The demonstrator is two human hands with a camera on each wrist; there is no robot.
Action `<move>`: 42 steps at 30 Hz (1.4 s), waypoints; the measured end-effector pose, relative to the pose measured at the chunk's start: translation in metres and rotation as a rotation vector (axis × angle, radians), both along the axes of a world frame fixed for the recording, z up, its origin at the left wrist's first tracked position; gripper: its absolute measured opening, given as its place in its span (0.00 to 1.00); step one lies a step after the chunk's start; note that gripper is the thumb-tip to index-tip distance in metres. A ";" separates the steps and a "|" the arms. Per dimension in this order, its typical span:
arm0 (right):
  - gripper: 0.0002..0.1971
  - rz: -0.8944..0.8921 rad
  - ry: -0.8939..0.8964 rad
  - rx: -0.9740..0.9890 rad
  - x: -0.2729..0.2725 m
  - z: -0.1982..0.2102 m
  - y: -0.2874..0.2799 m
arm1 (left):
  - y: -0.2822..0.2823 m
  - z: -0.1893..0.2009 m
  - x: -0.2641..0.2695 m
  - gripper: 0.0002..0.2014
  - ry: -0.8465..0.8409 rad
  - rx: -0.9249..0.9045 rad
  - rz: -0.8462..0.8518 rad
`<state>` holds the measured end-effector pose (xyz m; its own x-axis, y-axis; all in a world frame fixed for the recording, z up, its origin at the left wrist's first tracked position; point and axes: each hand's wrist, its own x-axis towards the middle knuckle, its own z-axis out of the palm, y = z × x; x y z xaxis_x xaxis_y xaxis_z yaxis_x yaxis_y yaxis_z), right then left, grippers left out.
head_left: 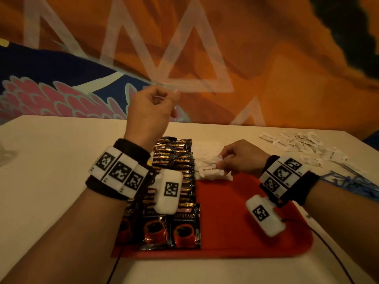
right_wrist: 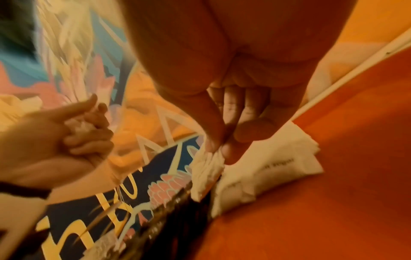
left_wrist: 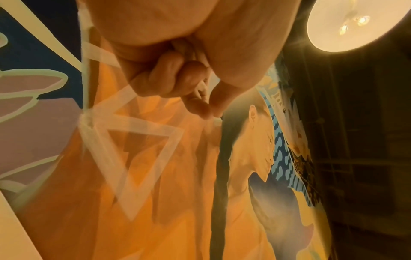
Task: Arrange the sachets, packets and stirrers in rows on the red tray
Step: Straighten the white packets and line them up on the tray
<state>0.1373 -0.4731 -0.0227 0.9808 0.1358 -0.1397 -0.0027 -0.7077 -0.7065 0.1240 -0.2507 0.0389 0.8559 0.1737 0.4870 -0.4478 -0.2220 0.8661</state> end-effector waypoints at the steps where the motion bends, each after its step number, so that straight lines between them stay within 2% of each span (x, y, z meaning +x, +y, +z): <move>1: 0.07 -0.002 0.031 -0.025 0.000 -0.003 0.001 | 0.001 0.001 0.000 0.11 0.011 -0.019 -0.012; 5: 0.10 -0.005 0.037 -0.227 -0.001 -0.007 0.010 | 0.005 0.006 -0.001 0.10 0.054 -0.103 -0.052; 8: 0.12 -0.016 0.048 -0.228 0.003 -0.010 0.014 | 0.009 0.009 0.000 0.10 0.062 -0.143 -0.058; 12: 0.10 -0.017 0.106 -0.181 0.005 -0.015 0.018 | 0.011 0.010 0.000 0.10 0.066 -0.161 -0.064; 17: 0.15 -0.003 -0.005 -0.444 0.003 -0.015 0.023 | 0.012 0.010 0.001 0.09 0.069 -0.151 -0.067; 20: 0.18 0.002 -0.112 -0.434 -0.001 -0.011 0.025 | 0.013 0.010 0.001 0.09 0.073 -0.144 -0.061; 24: 0.12 0.159 -0.233 -0.377 -0.007 -0.006 0.031 | 0.012 0.009 0.001 0.08 0.098 -0.138 -0.071; 26: 0.11 0.248 -0.198 -0.438 -0.008 -0.008 0.036 | 0.011 0.009 0.000 0.09 0.123 -0.137 -0.101; 29: 0.14 0.298 -0.143 -0.502 -0.008 -0.013 0.038 | 0.011 0.010 -0.002 0.10 0.154 -0.182 -0.221; 32: 0.16 0.267 -0.146 -0.438 -0.005 -0.005 0.035 | 0.015 0.010 -0.003 0.12 0.173 -0.262 -0.388; 36: 0.14 0.197 -0.306 -0.324 -0.004 0.024 0.032 | 0.012 0.009 -0.001 0.18 0.235 -0.220 -0.425; 42: 0.10 0.131 -0.522 0.089 -0.008 0.058 0.046 | 0.012 0.004 0.002 0.21 0.297 -0.284 -0.505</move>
<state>0.1292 -0.4275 0.0358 0.8910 0.2505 0.3787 0.4485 -0.6159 -0.6478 0.1263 -0.2386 0.0429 0.9571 -0.1982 0.2113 -0.1693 0.2092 0.9631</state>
